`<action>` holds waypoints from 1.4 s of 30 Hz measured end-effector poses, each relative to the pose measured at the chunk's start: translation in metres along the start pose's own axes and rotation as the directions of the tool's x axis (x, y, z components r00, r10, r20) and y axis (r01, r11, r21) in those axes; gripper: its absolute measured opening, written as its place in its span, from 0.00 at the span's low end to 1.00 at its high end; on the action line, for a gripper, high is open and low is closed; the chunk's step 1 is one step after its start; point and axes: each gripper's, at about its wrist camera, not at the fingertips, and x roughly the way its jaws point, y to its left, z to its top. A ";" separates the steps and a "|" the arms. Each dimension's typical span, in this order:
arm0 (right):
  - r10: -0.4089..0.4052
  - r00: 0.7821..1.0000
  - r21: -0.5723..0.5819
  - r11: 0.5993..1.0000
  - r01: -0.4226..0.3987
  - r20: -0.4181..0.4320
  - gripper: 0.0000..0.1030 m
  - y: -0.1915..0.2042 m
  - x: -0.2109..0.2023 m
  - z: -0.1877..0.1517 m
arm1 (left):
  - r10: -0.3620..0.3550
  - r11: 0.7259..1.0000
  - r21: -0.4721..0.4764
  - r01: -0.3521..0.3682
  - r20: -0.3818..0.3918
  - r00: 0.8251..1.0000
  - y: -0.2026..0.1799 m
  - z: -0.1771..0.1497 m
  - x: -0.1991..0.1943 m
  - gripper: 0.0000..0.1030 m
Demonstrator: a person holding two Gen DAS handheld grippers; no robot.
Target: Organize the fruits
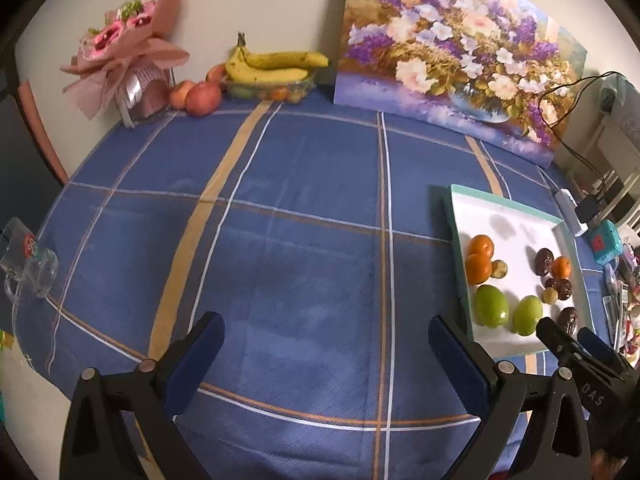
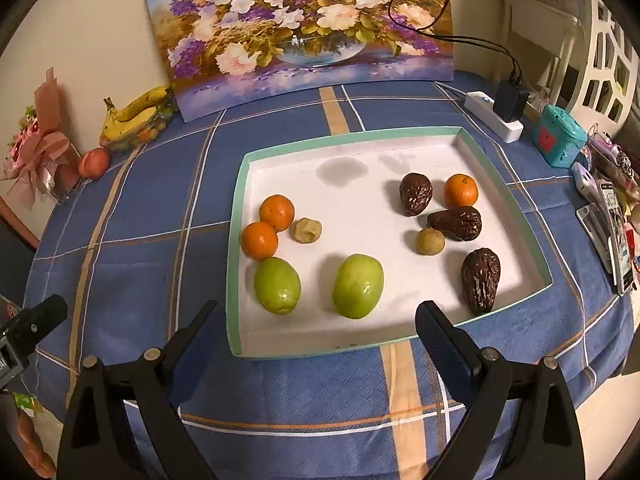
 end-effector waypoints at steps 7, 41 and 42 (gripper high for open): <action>0.002 1.000 0.000 1.000 -0.002 0.011 0.93 0.003 0.000 0.002 | 0.015 1.000 0.013 -0.014 -0.026 1.000 0.001 0.001 0.010 1.00; 0.014 1.000 0.008 1.000 -0.014 0.000 0.93 0.002 0.004 0.003 | 0.019 0.997 0.077 -0.017 -0.031 0.999 -0.010 0.000 0.010 1.00; 0.013 1.000 0.009 1.000 -0.013 0.000 0.93 0.002 0.004 0.003 | 0.023 0.997 0.078 -0.021 -0.032 0.999 -0.010 0.001 0.010 1.00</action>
